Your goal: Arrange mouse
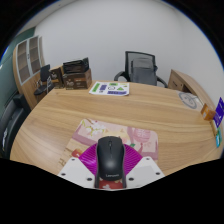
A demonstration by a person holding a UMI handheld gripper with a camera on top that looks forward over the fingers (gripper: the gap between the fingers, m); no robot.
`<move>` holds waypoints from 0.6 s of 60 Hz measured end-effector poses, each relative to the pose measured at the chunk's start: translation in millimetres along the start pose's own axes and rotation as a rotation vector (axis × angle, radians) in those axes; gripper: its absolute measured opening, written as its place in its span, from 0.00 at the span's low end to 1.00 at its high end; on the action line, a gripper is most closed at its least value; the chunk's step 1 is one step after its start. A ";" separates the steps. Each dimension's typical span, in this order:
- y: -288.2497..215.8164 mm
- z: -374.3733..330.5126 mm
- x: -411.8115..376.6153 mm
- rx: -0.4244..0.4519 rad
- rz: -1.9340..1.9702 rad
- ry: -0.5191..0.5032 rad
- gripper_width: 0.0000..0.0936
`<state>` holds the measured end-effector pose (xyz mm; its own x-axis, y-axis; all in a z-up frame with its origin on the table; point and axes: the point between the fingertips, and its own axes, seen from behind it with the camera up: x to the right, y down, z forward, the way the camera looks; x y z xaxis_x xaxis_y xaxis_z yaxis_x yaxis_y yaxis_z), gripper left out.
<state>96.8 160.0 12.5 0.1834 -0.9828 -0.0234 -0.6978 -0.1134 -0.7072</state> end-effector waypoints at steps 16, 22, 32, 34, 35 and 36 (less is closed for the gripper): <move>27.1 11.2 3.7 -0.008 -0.022 0.052 0.50; 24.8 3.2 7.8 -0.016 0.025 0.072 0.86; 3.9 -52.6 14.5 0.012 0.004 0.082 0.93; -0.6 -70.8 15.1 0.023 0.007 0.079 0.93; -2.6 -80.3 15.3 0.028 0.008 0.077 0.93; -3.8 -90.3 15.8 0.032 0.008 0.076 0.92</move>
<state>39.8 131.7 78.6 0.1239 -0.9920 0.0236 -0.6765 -0.1019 -0.7294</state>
